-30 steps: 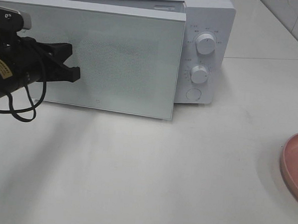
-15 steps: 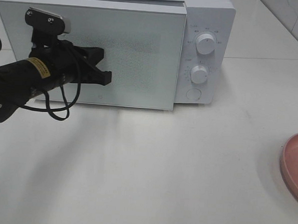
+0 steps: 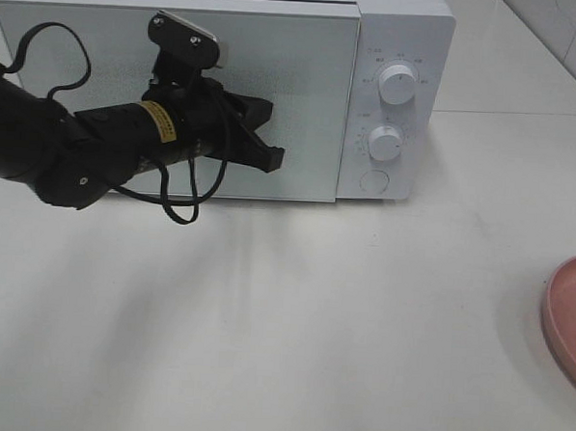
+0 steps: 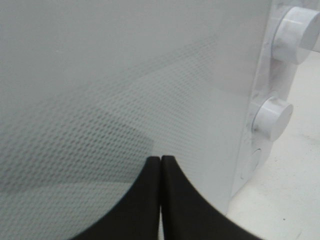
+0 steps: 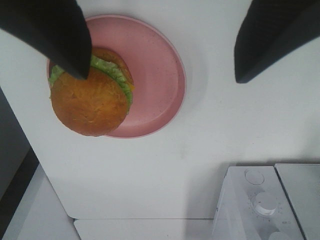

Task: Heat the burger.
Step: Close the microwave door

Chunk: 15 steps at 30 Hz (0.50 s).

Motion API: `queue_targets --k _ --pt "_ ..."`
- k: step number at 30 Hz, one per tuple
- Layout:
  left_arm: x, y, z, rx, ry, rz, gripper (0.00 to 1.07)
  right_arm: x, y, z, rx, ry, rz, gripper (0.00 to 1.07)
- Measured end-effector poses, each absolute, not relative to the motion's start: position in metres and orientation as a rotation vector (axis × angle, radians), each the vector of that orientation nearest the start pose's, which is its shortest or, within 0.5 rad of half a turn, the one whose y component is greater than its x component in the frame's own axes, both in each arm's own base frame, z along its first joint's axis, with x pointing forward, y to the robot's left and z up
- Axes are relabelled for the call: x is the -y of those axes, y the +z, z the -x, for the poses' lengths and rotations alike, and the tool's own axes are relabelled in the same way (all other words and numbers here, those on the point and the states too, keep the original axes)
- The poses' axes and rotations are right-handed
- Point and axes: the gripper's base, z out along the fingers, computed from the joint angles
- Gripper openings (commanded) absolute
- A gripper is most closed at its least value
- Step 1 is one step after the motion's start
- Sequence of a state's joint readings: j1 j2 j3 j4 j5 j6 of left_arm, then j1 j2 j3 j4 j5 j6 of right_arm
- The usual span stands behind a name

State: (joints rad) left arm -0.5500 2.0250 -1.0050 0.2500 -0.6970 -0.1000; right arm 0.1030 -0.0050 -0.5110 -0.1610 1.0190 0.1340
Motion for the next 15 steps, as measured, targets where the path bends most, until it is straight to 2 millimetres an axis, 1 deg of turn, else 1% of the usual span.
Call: queue_targets --k 1,3,4,5,8,10,15 --pt "0.238 0.15 -0.347 -1.698 -0.474 -0.716 0.0 0.013 0.285 0.005 -1.976 -0.037 -0.035 0.76" --pt "0.242 0.15 -0.348 -1.693 -0.475 -0.72 0.0 0.013 0.285 0.005 -1.976 -0.037 -0.035 0.76" --pt "0.248 0.151 -0.354 -1.682 -0.477 -0.723 0.0 0.013 0.285 0.005 -1.976 -0.037 -0.035 0.76" --pt "0.256 0.151 -0.355 -1.688 -0.485 -0.722 0.0 0.013 0.285 0.005 -1.976 -0.037 -0.035 0.76" --pt "0.259 0.152 -0.356 -1.683 -0.49 -0.719 0.0 0.013 0.285 0.005 -1.976 -0.037 -0.035 0.76" --pt "0.271 0.152 -0.358 -1.706 -0.503 -0.71 0.0 0.013 0.285 0.005 -1.976 -0.037 -0.035 0.76" --pt "0.277 0.154 -0.355 -1.718 -0.513 -0.707 0.0 0.013 0.285 0.005 -1.976 -0.037 -0.035 0.76"
